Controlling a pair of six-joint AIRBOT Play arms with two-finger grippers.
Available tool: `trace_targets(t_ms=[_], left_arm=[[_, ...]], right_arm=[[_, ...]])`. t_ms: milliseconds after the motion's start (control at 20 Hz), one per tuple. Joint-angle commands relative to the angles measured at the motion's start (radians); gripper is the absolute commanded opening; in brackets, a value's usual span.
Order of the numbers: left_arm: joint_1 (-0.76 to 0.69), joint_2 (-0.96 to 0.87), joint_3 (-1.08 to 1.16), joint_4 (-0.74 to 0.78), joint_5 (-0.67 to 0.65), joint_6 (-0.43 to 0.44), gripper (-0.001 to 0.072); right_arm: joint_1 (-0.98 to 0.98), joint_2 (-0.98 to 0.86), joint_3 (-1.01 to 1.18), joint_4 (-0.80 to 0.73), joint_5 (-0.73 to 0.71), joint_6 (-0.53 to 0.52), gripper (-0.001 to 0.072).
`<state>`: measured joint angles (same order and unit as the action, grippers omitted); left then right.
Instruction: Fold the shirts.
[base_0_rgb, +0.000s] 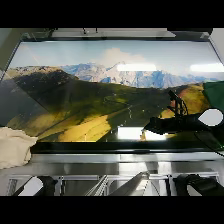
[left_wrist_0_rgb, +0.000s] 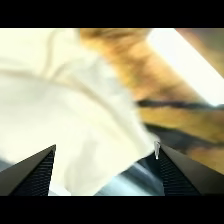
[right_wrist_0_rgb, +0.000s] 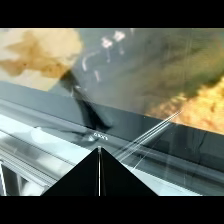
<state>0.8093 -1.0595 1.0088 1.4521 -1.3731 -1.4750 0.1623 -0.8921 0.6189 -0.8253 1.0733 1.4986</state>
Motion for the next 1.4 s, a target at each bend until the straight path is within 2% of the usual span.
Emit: trace_targets(t_ms=[0,200,400,650,750,800,850,900,1000,1100,1200,1350], left_arm=[[0.088,-0.14,-0.036,0.127,-0.036,-0.064,0.072],[0.137,-0.268,0.005,0.154,-0.022,-0.066,0.072],[0.138,-0.356,0.056,0.334,-0.02,-0.098,0.072],[0.12,-0.459,0.143,0.185,0.034,-0.093,0.0714],[0.099,-0.505,0.182,0.171,0.041,-0.085,0.0696],[0.088,-0.526,0.195,0.171,0.042,-0.084,0.0579],[0.078,-0.546,0.203,0.171,0.042,-0.061,0.0256],[0.066,-0.563,0.205,0.169,0.042,-0.019,0.001],[0.035,-0.585,0.205,0.167,0.048,-0.01,0.0012],[-0.007,-0.565,0.205,0.084,0.045,0.023,0.0013],[-0.074,-0.506,0.234,-0.108,0.026,0.093,0.0013],[-0.22,-0.376,0.369,-0.462,-0.08,0.16,0.0013]], right_arm=[[0.001,0.0,0.0,0.0,0.0,0.0,0.0016],[0.001,0.0,0.0,0.0,0.0,0.0,0.0016],[0.001,0.0,0.0,0.0,0.0,0.0,0.0016],[0.001,0.0,0.0,0.0,0.0,0.0,0.0016],[0.001,0.0,0.0,0.001,0.0,0.0,0.0016],[0.001,0.0,0.0,0.0,0.0,0.0,0.0016],[0.001,0.0,0.0,0.0,0.0,0.0,0.0016],[0.001,0.0,0.0,0.0,0.0,0.0,0.0016],[0.001,0.0,0.0,0.0,0.0,0.0,0.0016],[0.001,0.0,0.0,0.0,0.0,0.0,0.0016],[0.001,0.0,0.0,0.001,0.0,0.001,0.0016],[0.001,0.0,0.0,0.055,0.048,0.0,0.0016]])
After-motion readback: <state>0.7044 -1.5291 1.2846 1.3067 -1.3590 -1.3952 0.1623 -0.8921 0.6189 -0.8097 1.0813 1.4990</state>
